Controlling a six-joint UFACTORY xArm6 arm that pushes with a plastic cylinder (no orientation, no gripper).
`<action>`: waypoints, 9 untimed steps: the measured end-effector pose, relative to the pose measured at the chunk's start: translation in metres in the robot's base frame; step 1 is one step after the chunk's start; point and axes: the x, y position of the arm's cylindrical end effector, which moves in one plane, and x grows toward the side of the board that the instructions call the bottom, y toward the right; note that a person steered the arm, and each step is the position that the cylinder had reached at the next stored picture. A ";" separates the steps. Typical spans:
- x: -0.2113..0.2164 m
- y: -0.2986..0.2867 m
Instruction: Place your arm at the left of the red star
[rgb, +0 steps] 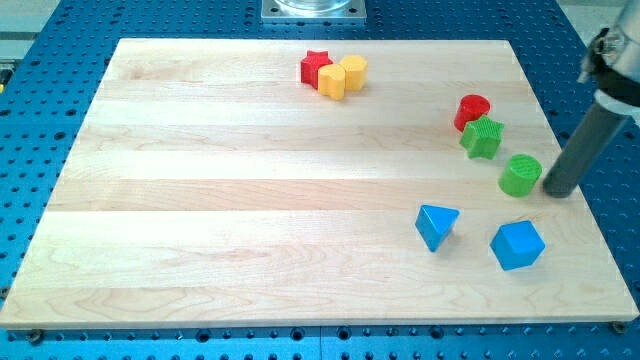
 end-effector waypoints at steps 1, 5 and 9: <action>0.012 -0.009; -0.031 -0.191; -0.057 -0.274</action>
